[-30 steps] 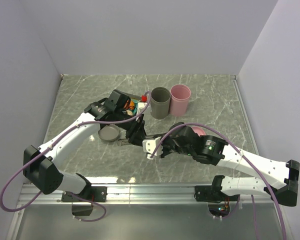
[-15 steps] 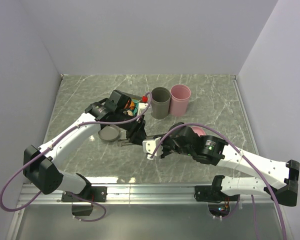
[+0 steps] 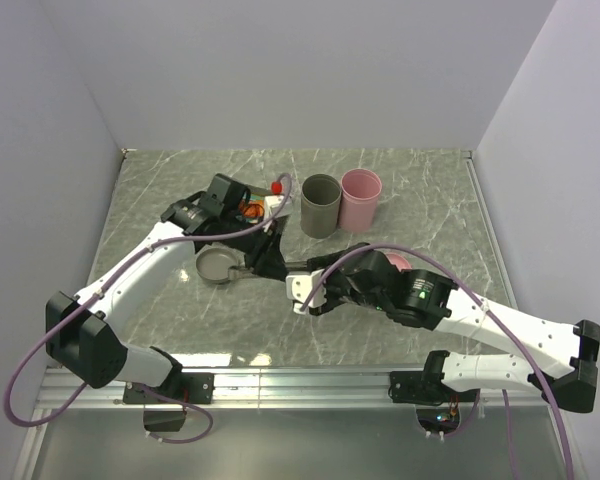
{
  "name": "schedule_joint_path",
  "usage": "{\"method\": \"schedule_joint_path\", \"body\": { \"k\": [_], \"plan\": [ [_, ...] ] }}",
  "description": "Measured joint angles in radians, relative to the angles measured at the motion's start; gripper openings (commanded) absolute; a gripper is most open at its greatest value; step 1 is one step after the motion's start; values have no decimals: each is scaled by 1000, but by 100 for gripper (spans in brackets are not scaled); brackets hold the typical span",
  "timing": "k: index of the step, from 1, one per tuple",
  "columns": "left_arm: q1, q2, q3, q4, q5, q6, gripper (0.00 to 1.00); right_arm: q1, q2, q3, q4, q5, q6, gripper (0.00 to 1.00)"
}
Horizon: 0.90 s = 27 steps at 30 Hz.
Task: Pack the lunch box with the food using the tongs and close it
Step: Pass the clamp from the right arm to the left
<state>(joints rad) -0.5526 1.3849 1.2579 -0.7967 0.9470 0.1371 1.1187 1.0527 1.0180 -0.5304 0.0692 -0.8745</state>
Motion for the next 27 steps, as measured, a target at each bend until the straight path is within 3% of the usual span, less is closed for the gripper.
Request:
{"method": "schedule_joint_path", "body": {
  "k": [1,4,10,27],
  "plan": [
    [19,0,2,-7,-1,0,40,0,-2,5,0,8,4,76],
    [59,0,10,-31,-4,6,41,0,-14,18,6,29,18,81],
    [148,-23,20,-75,-7,34,43,-25,-53,70,21,61,67,82],
    [371,-182,68,-226,-213,203,46,-372,-157,110,-60,59,340,89]
  ]
}}
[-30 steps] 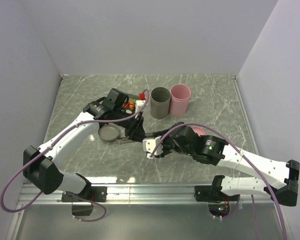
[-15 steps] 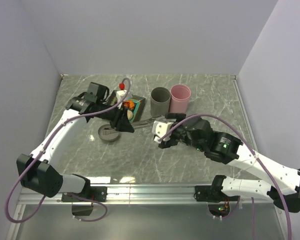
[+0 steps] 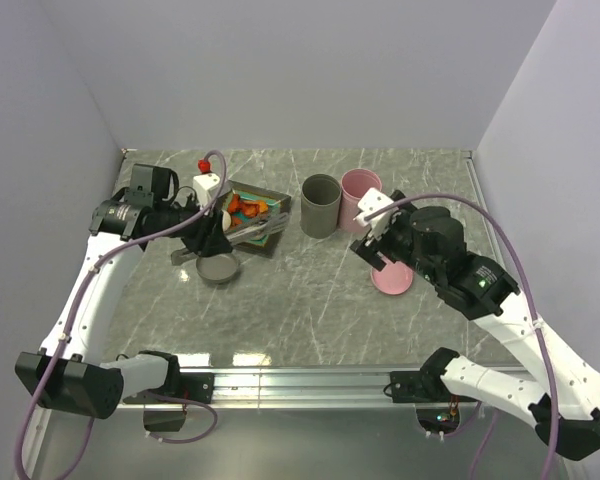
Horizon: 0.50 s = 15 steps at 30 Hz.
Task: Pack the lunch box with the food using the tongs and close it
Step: Pass the clamp from the right arm to the left, then pick up the food using the clamp
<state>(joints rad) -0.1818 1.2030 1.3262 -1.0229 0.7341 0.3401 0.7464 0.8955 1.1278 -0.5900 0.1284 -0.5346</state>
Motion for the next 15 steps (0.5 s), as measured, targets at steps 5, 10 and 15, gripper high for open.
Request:
{"method": "schedule_joint_path", "body": {
  "k": [5,10,15],
  "plan": [
    [24,-2,0,-15,-119,21,47,-134,12,6,-66,-47,117,93],
    [40,-2,0,-10,-249,10,49,-270,66,34,-126,-134,233,95],
    [45,-1,0,12,-402,-56,52,-338,88,34,-167,-198,295,96]
  ]
}}
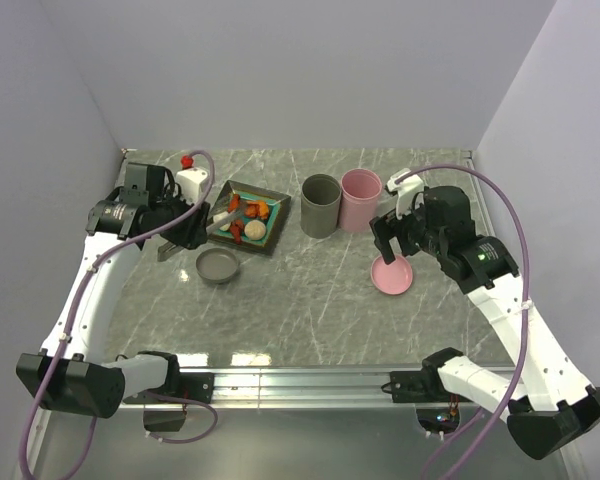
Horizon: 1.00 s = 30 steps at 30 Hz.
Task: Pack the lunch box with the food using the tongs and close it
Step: Pick up the food using the clamp
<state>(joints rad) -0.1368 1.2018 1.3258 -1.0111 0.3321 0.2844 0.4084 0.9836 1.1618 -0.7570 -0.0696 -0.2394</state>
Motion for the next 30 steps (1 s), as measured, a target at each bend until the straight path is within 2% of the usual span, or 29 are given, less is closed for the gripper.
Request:
{"method": "schedule_joint_path", "body": {
  "k": [5,12,19,30],
  "plan": [
    [1,-1,-6,35,-140,-76,54,-17,0,0,-11,-32,23,96],
    [3,5,-77,74,-253,-125,54,-21,0,0,-14,-56,38,96],
    [3,58,-145,140,-304,-153,52,-23,0,0,-14,-56,41,97],
    [3,174,-150,220,-308,-197,51,-26,0,-1,-14,-56,40,97]
  ]
}}
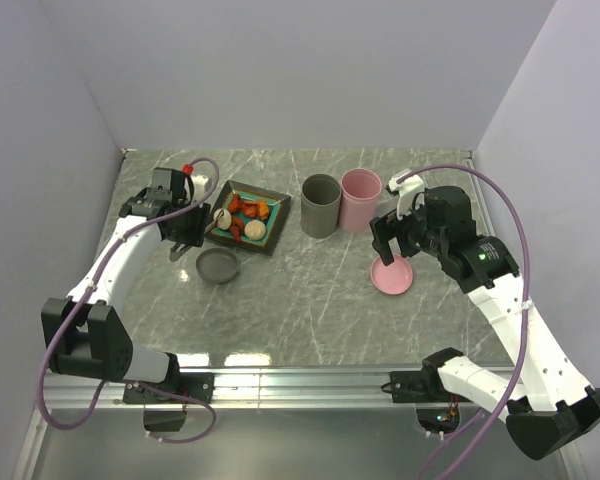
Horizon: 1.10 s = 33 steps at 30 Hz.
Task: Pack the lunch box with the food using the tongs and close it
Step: Pick up the food using the clamp
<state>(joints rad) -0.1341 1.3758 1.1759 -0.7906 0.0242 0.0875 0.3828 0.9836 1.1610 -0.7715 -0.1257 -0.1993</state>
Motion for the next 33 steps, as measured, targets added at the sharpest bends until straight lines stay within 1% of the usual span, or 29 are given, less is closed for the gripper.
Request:
{"method": "schedule_joint_path", "body": {
  "k": [24,33],
  "plan": [
    [-25,106,0,75,11,-7,51,0,-5,-8,0,-16,-3,97],
    [-33,117,0,99,-3,-6,51,0,-5,-10,0,-17,-3,97]
  ]
}}
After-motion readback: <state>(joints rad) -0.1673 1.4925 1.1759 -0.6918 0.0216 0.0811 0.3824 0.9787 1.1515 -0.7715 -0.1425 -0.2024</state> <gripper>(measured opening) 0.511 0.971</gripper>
